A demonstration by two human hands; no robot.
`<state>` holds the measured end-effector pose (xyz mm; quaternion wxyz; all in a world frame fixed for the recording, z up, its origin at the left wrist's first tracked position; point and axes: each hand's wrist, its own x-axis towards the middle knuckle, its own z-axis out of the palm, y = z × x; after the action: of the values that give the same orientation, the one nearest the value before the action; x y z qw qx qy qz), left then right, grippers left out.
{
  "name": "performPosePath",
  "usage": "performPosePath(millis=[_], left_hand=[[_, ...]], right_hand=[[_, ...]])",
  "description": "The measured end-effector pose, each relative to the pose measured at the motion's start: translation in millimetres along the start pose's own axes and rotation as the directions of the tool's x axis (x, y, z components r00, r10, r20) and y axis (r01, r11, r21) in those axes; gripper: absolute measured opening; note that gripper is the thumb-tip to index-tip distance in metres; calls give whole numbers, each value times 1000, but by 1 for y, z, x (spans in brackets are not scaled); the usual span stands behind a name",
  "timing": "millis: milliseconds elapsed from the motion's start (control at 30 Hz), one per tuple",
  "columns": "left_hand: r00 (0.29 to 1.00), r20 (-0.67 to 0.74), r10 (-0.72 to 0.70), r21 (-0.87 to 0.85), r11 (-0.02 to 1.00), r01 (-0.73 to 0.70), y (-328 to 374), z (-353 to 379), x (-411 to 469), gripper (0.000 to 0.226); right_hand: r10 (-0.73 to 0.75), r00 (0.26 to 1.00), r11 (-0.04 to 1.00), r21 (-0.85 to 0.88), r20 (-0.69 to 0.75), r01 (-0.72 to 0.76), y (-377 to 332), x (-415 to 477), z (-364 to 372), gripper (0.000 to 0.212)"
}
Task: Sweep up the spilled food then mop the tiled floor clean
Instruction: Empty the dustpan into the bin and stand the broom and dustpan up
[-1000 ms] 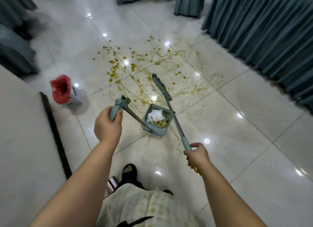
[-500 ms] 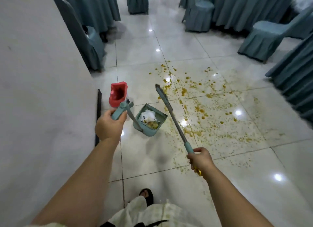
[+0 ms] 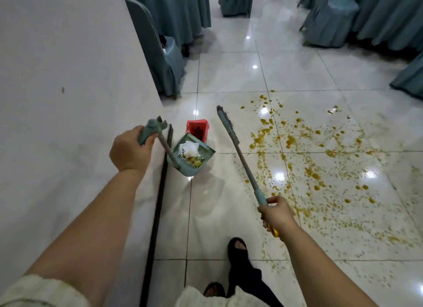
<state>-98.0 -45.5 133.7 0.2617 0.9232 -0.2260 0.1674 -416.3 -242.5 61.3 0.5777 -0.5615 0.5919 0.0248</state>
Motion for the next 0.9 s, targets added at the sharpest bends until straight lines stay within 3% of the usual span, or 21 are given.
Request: performPosePath(millis=[167, 633, 767, 900], left_hand=[[997, -70, 25, 73, 997, -20, 13, 22, 55, 33], [991, -70, 117, 245, 965, -97, 37, 85, 210, 35], [975, -50, 216, 250, 948, -197, 16, 103, 253, 35], [913, -19, 407, 268, 882, -387, -8, 124, 295, 42]], right_hand=[[-29, 997, 999, -41, 77, 32, -67, 61, -2, 26], [-33, 989, 998, -48, 143, 40, -206, 173, 21, 25], [-23, 991, 998, -56, 132, 31, -234, 198, 44, 26], [-25, 992, 999, -34, 126, 29, -269, 223, 72, 26]])
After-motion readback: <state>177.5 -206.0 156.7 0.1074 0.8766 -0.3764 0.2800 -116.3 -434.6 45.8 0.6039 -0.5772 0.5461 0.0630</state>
